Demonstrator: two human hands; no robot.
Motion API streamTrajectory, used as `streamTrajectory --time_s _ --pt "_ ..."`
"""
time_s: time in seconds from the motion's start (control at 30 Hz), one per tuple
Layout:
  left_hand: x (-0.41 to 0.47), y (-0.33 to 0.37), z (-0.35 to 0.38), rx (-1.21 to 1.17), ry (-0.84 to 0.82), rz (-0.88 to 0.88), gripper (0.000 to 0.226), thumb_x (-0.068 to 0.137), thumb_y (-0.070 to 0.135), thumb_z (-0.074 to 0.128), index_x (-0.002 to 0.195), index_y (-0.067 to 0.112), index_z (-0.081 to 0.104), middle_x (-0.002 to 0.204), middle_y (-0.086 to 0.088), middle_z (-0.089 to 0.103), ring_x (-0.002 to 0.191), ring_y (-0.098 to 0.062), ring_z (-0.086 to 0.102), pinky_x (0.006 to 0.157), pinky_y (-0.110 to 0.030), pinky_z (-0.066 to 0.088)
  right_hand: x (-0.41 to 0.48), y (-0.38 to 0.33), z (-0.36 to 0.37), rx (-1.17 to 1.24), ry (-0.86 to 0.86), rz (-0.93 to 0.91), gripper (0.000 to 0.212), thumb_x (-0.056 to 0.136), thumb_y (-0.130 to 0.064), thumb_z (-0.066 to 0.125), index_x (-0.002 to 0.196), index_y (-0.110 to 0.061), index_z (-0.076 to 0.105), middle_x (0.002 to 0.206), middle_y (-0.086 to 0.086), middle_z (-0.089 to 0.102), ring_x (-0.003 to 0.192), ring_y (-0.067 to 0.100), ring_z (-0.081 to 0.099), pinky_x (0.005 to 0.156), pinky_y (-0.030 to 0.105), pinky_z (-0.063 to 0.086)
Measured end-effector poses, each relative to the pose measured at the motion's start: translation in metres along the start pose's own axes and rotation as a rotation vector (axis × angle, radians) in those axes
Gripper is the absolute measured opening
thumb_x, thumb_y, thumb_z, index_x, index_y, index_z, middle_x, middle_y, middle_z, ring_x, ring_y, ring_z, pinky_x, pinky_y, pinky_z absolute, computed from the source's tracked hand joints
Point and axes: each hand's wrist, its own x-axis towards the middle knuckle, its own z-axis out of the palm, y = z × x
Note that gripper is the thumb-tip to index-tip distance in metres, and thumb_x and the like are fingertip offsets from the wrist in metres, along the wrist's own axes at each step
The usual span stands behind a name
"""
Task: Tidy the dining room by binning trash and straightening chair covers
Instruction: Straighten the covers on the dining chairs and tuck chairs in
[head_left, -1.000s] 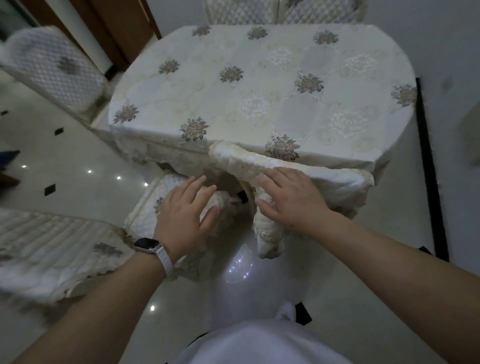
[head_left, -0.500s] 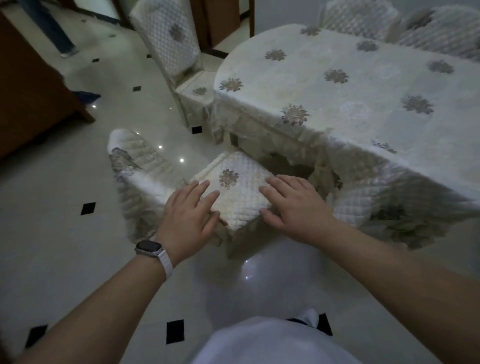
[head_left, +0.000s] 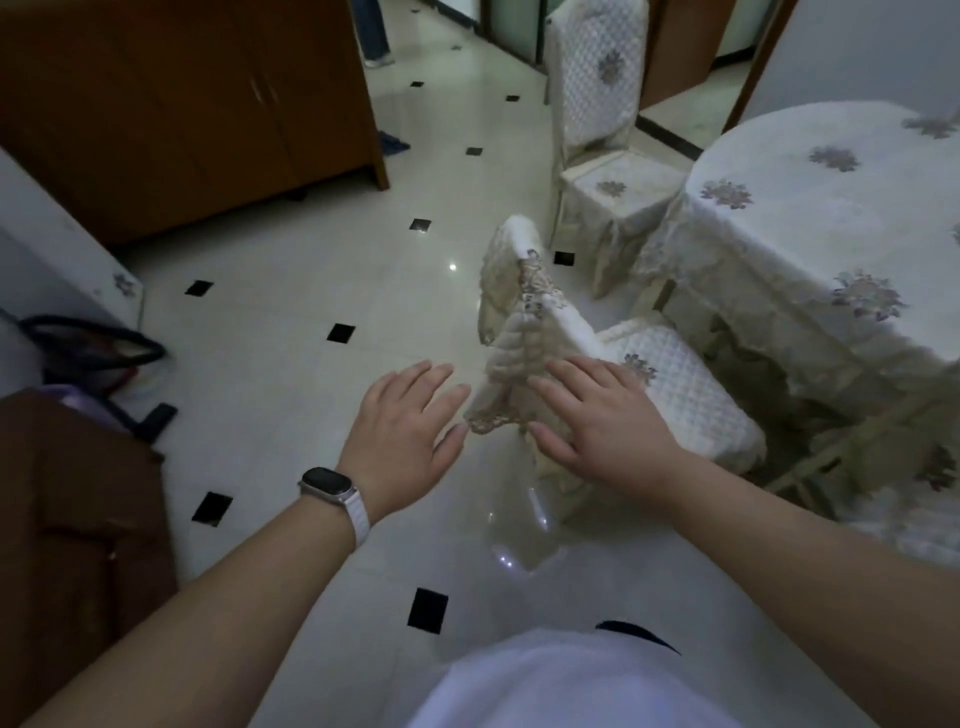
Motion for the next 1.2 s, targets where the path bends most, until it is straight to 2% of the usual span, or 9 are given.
streamTrajectory --time_s 0.17,0.27,0.57,0.87,1.0,1.2 --pt "-0.011 -0.036 -0.004 0.015 0.018 -0.084 0.041 0.094 0.038 0.049 0.124 0.015 0.065 0.132 -0.011 0.060 0.126 -0.032 0.051 0.103 -0.046 0.034 0.043 -0.020 0.017 0.035 -0.044 -0.049 0.053 0.093 -0.052 0.043 0.126 -0.016 0.064 0.130 0.008 0.062 0.121 0.029 0.055 0.100 0.042 0.042" --pt "-0.004 -0.054 0.002 0.003 0.014 -0.124 0.041 0.094 0.038 0.049 0.124 0.015 0.066 0.132 -0.010 0.060 0.126 -0.032 0.052 0.103 -0.046 0.036 0.069 -0.017 0.031 0.030 -0.063 -0.078 0.053 0.092 -0.052 0.042 0.125 -0.016 0.063 0.132 0.010 0.061 0.121 0.030 0.055 0.100 0.044 0.043" --pt "0.077 -0.136 0.030 0.040 -0.055 -0.178 0.041 0.095 0.038 0.049 0.125 0.014 0.065 0.133 -0.011 0.060 0.126 -0.033 0.053 0.102 -0.049 0.042 0.192 0.028 0.105 0.073 0.014 -0.139 0.050 0.093 -0.049 0.047 0.122 -0.013 0.065 0.130 0.012 0.062 0.118 0.032 0.057 0.097 0.044 0.043" --pt "0.211 -0.192 0.053 0.041 -0.116 -0.065 0.043 0.095 0.039 0.047 0.127 0.015 0.064 0.135 -0.010 0.059 0.127 -0.033 0.051 0.104 -0.049 0.040 0.284 0.094 0.126 0.112 -0.015 -0.035 0.051 0.095 -0.050 0.045 0.124 -0.013 0.063 0.132 0.012 0.060 0.121 0.034 0.054 0.100 0.046 0.042" --pt "0.252 -0.200 0.070 0.026 -0.114 0.034 0.041 0.095 0.037 0.048 0.126 0.015 0.064 0.134 -0.011 0.060 0.126 -0.033 0.052 0.102 -0.048 0.040 0.290 0.117 0.127 0.083 -0.015 0.057 0.050 0.094 -0.050 0.045 0.125 -0.014 0.063 0.133 0.010 0.060 0.123 0.032 0.054 0.101 0.045 0.039" --pt "0.308 -0.206 0.106 -0.065 -0.127 0.237 0.040 0.095 0.036 0.051 0.125 0.014 0.065 0.132 -0.011 0.060 0.124 -0.033 0.053 0.101 -0.049 0.041 0.283 0.141 0.129 0.016 -0.012 0.224 0.048 0.094 -0.048 0.048 0.123 -0.013 0.064 0.130 0.011 0.061 0.120 0.033 0.055 0.098 0.046 0.043"
